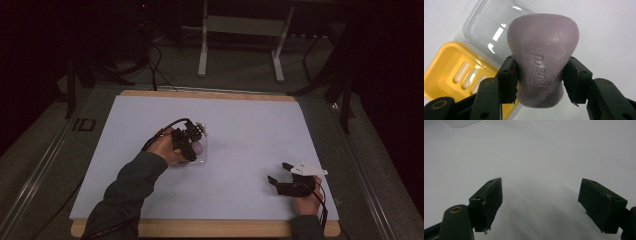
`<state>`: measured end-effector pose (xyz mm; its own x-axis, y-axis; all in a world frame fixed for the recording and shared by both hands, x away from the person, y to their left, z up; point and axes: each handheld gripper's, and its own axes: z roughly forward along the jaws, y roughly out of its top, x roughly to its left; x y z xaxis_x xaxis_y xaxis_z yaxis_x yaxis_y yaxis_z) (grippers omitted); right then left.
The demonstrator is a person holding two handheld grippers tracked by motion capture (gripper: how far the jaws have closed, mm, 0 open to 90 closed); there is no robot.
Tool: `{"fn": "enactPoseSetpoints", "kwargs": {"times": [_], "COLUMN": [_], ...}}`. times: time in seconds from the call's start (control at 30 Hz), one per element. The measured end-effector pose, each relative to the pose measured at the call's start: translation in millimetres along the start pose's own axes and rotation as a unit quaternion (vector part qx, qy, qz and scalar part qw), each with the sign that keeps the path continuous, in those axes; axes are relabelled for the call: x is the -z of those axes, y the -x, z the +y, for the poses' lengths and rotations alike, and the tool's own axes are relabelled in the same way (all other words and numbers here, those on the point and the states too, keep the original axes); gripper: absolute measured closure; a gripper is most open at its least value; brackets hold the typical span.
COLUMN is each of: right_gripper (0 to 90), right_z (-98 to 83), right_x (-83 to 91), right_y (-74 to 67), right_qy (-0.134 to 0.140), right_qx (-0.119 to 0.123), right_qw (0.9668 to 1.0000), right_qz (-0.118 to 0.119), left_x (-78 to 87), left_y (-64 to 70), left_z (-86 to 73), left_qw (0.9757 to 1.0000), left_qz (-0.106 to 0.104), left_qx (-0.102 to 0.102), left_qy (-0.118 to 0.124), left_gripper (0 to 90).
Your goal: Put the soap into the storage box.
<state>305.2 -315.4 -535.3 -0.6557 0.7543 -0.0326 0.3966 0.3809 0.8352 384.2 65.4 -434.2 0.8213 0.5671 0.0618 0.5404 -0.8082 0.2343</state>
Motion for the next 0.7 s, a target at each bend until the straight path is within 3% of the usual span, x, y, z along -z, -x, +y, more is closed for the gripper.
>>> {"fn": "enactPoseSetpoints", "kwargs": {"times": [0.7], "right_gripper": [19.2], "right_z": [0.0], "right_x": [-0.1], "right_y": [-0.2], "right_qy": [0.0], "right_qx": [0.0], "right_qw": [1.0], "right_qz": [0.0], "left_x": [0.2], "left_y": [-18.5], "left_z": [-8.2], "left_qw": [0.9995], "left_qz": [0.002], "left_qx": [0.03], "left_qy": [0.0], "left_gripper": [50.0]}}
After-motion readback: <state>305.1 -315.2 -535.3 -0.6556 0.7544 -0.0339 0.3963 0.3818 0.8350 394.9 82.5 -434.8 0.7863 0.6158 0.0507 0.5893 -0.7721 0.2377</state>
